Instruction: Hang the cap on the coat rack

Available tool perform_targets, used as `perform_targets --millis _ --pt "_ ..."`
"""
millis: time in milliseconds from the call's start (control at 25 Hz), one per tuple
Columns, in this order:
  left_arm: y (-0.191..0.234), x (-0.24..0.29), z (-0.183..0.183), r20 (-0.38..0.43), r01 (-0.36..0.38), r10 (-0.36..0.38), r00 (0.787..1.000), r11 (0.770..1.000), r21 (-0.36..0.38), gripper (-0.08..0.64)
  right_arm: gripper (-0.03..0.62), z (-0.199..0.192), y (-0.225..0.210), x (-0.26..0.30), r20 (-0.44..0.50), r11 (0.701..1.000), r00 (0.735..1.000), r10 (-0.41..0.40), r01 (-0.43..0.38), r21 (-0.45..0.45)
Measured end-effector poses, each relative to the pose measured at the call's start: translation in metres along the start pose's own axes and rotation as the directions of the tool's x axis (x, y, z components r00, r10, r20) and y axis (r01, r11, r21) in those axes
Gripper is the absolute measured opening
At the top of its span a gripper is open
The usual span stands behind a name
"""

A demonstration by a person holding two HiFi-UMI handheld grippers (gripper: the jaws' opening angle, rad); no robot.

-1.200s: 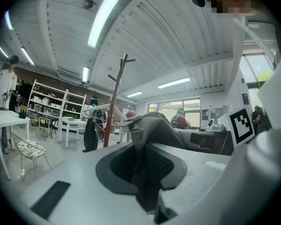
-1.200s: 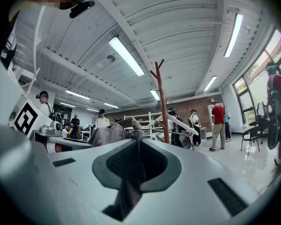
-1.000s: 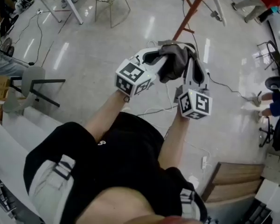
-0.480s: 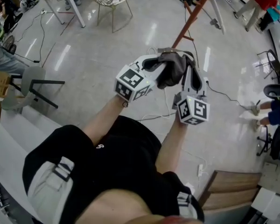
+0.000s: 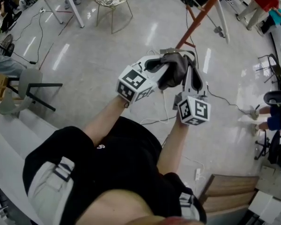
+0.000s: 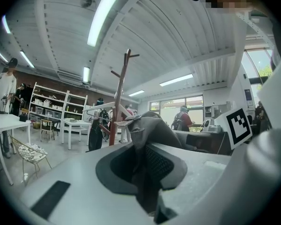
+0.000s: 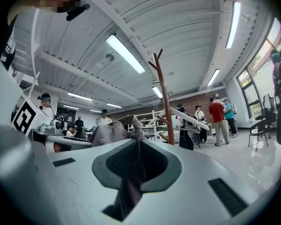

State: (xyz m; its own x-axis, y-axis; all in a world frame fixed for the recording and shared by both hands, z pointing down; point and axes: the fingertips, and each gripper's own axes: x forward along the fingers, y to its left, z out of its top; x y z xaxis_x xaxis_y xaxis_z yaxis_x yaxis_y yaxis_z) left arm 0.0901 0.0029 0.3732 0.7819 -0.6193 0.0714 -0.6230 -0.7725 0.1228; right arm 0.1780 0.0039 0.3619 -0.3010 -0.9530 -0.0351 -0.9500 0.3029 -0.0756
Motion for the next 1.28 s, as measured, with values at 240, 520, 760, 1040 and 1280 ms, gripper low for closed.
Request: perform_targets --millis 240,520,760,1040,1280 --pt "0.053 0.042 0.006 0.009 0.052 -0.051 0.999 0.998 -0.021 0.031 0.018 -0.001 -0.015 0.067 -0.006 0.999 1.000 -0.030 0.030 -0.027" --pt "0.125 0.078 0.006 0.008 0.128 -0.128 0.992 0.991 -0.033 0.031 0.018 -0.008 -0.016 0.146 -0.030 0.996 0.997 -0.073 0.071 -0.052" --pt "0.160 0.102 -0.001 -0.004 0.218 -0.219 0.976 0.975 -0.043 0.031 0.018 -0.019 -0.022 0.185 -0.050 0.988 0.990 -0.128 0.123 -0.094" --pt "0.180 0.111 -0.009 -0.008 0.283 -0.284 0.959 0.956 -0.084 0.031 0.018 -0.028 -0.018 0.201 -0.095 0.978 0.980 -0.174 0.161 -0.130" --pt "0.182 0.120 0.005 0.030 0.308 -0.307 0.951 0.950 -0.059 0.031 0.018 -0.014 -0.017 0.206 -0.042 0.975 0.988 -0.152 0.142 -0.173"
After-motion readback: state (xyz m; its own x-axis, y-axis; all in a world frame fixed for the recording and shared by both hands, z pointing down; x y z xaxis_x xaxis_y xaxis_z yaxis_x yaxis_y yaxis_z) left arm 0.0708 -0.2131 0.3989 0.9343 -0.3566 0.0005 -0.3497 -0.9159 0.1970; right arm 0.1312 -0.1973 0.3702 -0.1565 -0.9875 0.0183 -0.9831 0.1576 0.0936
